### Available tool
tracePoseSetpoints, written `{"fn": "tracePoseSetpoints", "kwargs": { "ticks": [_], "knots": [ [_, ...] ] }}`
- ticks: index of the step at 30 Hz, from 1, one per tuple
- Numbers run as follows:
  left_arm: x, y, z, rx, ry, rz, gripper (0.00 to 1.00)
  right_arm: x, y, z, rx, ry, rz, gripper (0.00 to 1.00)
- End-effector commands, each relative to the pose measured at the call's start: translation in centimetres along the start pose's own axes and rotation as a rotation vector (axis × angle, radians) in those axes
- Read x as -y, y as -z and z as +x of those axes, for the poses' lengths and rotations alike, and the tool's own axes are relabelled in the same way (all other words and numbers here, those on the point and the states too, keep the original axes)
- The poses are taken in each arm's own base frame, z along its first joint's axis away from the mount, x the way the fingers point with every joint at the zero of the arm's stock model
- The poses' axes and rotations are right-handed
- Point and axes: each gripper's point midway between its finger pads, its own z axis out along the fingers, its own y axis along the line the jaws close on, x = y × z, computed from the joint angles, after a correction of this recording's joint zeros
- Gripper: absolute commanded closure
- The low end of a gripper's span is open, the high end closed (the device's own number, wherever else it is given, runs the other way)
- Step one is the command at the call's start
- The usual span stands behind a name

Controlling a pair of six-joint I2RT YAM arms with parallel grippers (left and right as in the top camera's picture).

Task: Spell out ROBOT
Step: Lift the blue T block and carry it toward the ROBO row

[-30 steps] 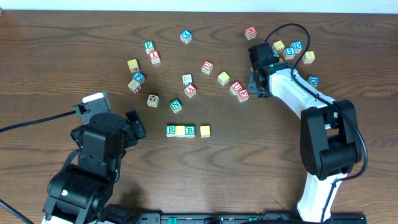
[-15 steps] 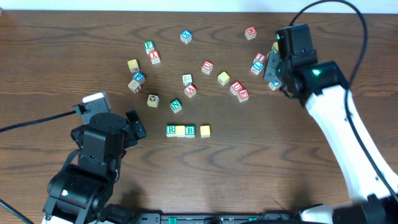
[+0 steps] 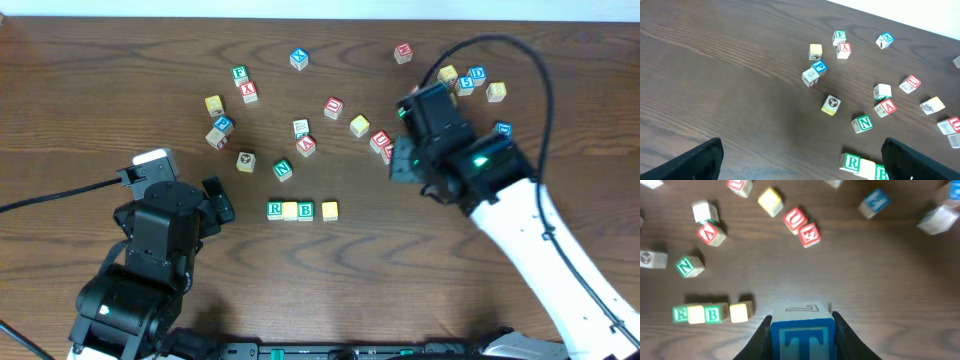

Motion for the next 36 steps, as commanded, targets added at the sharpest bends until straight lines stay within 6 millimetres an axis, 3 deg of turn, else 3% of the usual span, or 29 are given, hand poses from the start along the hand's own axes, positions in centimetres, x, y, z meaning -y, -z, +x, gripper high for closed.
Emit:
{"fn": "tracePoseSetpoints", "kwargs": {
  "ticks": [1,8,14,20,25,36],
  "knots": [
    [-0.2,0.5,-0.9,0.025,-0.002,-0.006,0.01,0.1,-2.6,2.6,-0.038,-0.029,0.021,0.90],
    [-0.2,0.5,-0.9,0.025,-0.001,-0.006,0.01,-0.3,-8.1,7.3,-0.084,-0.054,-0.021,0.83],
    [-0.2,0.5,-0.9,0.025,-0.001,-0.006,0.01,-1.3,-10.7,10.4,-0.109,-0.020,-0.039,0.75],
    [-0.2,0.5,-0.9,0.025,-0.001,-0.006,0.01,-2.8,-13.4,11.7,-0.134,0.009,-0.038,0.71],
    [-0.2,0.5,-0.9,0.025,-0.001,-0.006,0.01,-2.3,-16.0,12.4,-0.174,-0.009,0.009,0.77],
    [-0.2,0.5,-0.9,0.025,-0.001,-0.006,0.01,-2.6,-16.2,11.4,-0.169,-0.012,0.005,0.82]
  ]
}}
